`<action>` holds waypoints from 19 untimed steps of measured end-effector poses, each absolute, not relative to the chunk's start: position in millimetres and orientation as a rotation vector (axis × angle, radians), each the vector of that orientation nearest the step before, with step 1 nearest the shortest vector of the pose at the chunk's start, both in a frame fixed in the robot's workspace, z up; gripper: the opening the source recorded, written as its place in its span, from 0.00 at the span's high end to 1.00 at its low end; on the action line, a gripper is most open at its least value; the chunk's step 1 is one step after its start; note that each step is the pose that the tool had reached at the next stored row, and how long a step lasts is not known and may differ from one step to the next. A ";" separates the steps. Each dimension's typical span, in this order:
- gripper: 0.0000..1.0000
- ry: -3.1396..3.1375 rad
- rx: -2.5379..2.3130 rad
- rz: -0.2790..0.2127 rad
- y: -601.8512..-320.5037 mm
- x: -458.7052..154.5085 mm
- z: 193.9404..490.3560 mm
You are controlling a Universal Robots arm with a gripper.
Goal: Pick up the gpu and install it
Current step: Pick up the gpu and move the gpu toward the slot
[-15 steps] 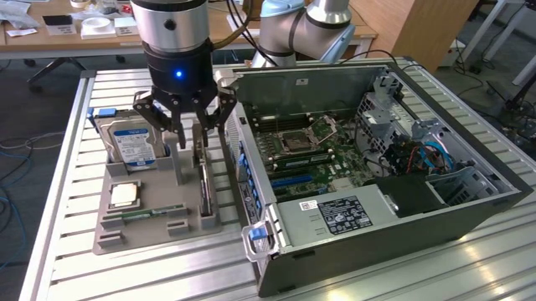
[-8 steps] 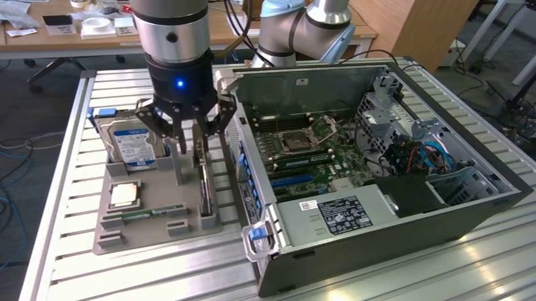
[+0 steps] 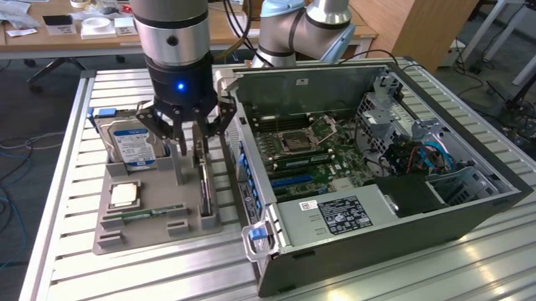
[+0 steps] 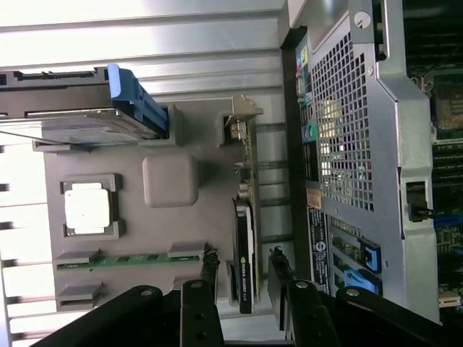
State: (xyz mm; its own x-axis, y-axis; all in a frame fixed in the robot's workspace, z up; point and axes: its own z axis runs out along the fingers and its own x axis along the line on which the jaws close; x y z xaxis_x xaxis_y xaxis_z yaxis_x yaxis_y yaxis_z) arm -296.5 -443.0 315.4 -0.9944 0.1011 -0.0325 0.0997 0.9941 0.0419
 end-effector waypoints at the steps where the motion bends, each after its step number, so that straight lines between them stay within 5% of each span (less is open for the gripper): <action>1: 0.58 3.103 0.156 0.062 -443.0 -296.5 313.7; 19: 0.58 3.103 0.156 0.062 -443.0 -294.0 292.2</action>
State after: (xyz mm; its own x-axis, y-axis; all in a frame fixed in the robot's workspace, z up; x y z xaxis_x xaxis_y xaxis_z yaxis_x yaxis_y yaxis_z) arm -294.0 -443.0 292.2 -0.9944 0.1011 -0.0323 0.0997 0.9941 0.0418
